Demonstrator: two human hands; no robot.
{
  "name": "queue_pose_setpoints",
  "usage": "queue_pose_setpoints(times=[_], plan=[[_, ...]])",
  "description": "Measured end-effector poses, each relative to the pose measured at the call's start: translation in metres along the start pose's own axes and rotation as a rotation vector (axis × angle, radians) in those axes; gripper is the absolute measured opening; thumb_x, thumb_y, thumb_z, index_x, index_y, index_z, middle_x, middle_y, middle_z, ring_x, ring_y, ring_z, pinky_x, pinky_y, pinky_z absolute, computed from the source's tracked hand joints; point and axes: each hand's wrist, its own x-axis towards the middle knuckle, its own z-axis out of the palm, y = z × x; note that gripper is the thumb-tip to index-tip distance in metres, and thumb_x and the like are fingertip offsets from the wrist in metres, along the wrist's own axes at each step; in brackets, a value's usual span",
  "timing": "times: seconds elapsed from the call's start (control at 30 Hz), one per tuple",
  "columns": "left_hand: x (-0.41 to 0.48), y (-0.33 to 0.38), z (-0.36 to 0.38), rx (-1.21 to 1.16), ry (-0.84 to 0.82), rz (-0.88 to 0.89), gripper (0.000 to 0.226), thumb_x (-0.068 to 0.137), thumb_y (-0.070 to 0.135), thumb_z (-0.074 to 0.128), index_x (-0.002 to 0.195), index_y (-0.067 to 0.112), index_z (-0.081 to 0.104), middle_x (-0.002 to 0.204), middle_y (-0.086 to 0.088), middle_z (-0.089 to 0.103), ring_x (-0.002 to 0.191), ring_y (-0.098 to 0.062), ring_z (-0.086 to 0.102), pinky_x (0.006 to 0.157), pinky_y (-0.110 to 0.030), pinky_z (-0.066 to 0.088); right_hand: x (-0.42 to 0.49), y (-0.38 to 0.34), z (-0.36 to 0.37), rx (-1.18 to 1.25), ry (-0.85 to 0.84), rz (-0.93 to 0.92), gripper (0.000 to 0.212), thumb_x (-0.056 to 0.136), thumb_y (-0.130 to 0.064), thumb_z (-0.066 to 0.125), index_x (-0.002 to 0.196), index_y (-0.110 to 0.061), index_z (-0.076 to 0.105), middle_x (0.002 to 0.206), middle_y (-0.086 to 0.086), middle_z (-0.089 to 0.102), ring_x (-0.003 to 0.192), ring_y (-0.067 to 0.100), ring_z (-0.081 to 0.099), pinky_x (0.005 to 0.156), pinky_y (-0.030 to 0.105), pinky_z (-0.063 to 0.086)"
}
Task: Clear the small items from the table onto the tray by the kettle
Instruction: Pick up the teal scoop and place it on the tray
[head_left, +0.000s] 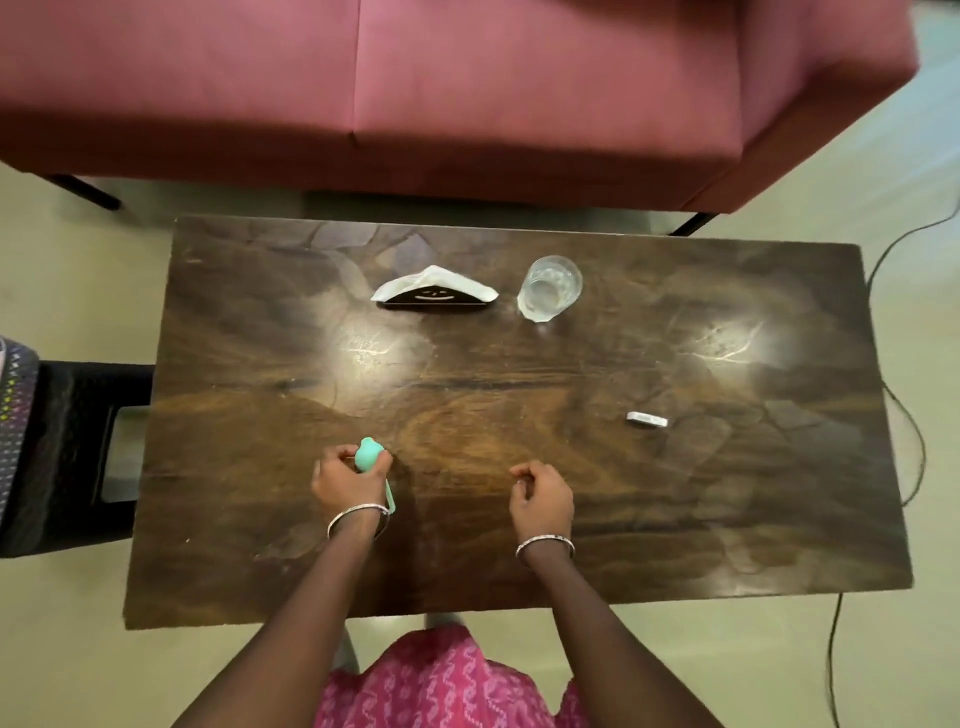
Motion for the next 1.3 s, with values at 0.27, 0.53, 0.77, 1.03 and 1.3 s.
queue_pose_setpoints(times=[0.27,0.53,0.77,1.03,1.3], plan=[[-0.027,0.032,0.028,-0.038,-0.081,0.148,0.031,0.067,0.025,0.082,0.088,0.015,0.062,0.085,-0.003,0.067,0.071,-0.017,0.057,0.07,-0.026,0.041,0.063,0.038,-0.066,0.05,0.269,0.174,0.032,0.081,-0.001,0.056,0.11,-0.01,0.066,0.108,0.013,0.06,0.098,0.034,0.062,0.089,0.039,0.048],[-0.02,0.051,0.058,-0.031,-0.091,0.224,0.033,0.067,0.024,0.083,0.091,0.014,0.061,0.088,-0.002,0.069,0.075,-0.018,0.064,0.07,-0.027,0.047,0.13,0.085,-0.099,-0.296,0.277,0.094,0.047,0.086,-0.006,0.064,0.131,-0.016,0.057,0.134,0.011,0.048,0.121,0.032,0.046,0.102,0.035,0.036],[-0.022,0.052,0.074,-0.054,-0.126,0.248,0.035,0.066,0.024,0.085,0.089,0.017,0.06,0.08,0.004,0.066,0.064,-0.006,0.061,0.057,-0.018,0.047,0.15,0.106,-0.097,-0.319,0.191,0.051,0.025,0.091,-0.007,0.059,0.114,-0.012,0.067,0.116,0.012,0.061,0.111,0.033,0.049,0.096,0.034,0.038],[-0.035,0.052,0.062,-0.098,-0.187,0.245,0.036,0.065,0.026,0.087,0.088,0.021,0.059,0.081,0.004,0.067,0.07,-0.016,0.068,0.064,-0.028,0.056,0.095,0.089,-0.089,-0.121,0.179,0.113,0.016,0.089,-0.01,0.063,0.104,-0.006,0.065,0.104,0.014,0.066,0.101,0.035,0.061,0.083,0.038,0.045],[-0.037,0.046,0.007,-0.179,-0.223,0.208,0.031,0.068,0.023,0.082,0.089,0.025,0.059,0.079,0.007,0.065,0.062,-0.007,0.063,0.057,-0.017,0.043,0.012,0.025,-0.05,0.015,0.128,0.132,0.014,0.089,-0.019,0.064,0.101,-0.012,0.063,0.09,0.014,0.072,0.089,0.037,0.067,0.074,0.037,0.049]])
